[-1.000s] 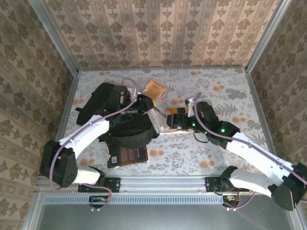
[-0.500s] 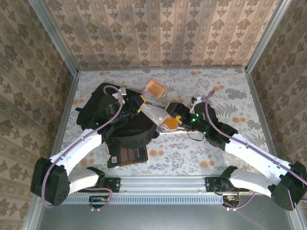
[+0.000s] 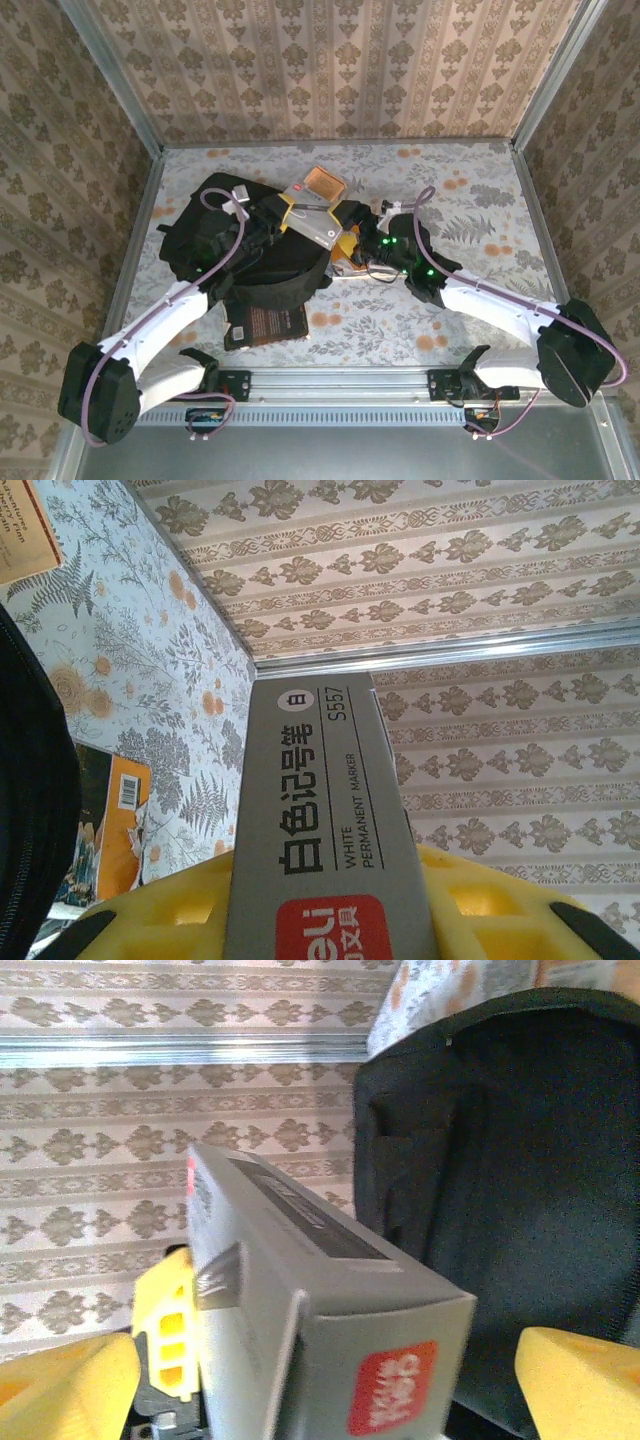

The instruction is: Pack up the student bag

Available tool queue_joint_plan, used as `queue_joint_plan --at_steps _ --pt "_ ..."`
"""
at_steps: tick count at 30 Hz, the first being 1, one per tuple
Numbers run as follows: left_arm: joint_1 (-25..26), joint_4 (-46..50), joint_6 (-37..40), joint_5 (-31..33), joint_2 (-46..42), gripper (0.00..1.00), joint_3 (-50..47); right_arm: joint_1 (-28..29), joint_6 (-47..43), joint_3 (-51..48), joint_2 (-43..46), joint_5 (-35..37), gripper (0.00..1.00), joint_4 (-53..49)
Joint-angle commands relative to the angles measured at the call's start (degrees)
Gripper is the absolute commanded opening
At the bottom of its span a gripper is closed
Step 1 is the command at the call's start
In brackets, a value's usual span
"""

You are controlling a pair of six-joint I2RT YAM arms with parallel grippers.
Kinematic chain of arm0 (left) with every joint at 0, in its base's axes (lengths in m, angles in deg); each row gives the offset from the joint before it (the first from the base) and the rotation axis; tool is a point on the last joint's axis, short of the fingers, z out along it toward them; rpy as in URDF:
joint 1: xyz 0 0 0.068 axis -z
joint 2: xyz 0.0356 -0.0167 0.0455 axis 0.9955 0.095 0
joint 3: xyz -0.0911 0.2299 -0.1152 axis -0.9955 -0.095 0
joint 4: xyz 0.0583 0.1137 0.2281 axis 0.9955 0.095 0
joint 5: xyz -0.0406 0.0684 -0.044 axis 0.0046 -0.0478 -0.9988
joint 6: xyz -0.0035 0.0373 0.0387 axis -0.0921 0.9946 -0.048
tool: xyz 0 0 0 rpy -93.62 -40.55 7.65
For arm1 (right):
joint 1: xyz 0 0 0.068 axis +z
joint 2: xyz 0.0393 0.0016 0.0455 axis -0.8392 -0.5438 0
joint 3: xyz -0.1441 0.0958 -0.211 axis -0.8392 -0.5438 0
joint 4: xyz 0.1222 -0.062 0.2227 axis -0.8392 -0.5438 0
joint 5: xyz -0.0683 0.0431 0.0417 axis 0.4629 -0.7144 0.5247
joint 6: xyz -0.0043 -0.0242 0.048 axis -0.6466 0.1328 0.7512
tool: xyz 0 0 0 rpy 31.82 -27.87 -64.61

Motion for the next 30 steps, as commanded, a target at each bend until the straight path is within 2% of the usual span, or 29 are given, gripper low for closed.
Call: queue_joint_plan --at_steps 1,8,12,14,21,24,27,30 --pt "0.51 -4.13 -1.68 0.68 -1.60 0.19 -0.39 0.64 3.03 0.36 -1.17 -0.04 0.90 9.04" --pt "1.27 -3.20 -1.52 0.59 -1.12 0.18 -0.35 1.03 3.91 0.60 -3.55 -0.62 0.69 14.58" --pt "1.57 -2.99 -1.46 0.50 -0.65 0.20 -0.01 1.03 3.29 0.15 -3.32 -0.06 0.48 14.60" --pt "1.74 -2.61 -1.18 0.33 -0.46 0.22 0.17 1.03 2.68 -0.22 -2.83 0.41 0.42 14.59" --pt "1.36 3.43 2.86 -0.01 -1.16 0.47 1.81 0.28 0.58 -2.01 -0.05 1.77 0.37 11.89" --pt "-0.26 9.28 8.47 -1.69 -1.96 0.59 3.96 -0.91 -0.87 -4.37 2.70 2.44 0.35 10.03" --pt "-1.80 24.71 20.37 -1.07 -3.07 0.67 9.76 -2.58 -3.98 -7.25 7.43 3.77 0.37 5.16" --pt "-2.30 34.54 31.85 0.36 -2.65 0.70 14.41 -4.39 -6.01 -10.36 11.85 4.32 0.37 0.84"
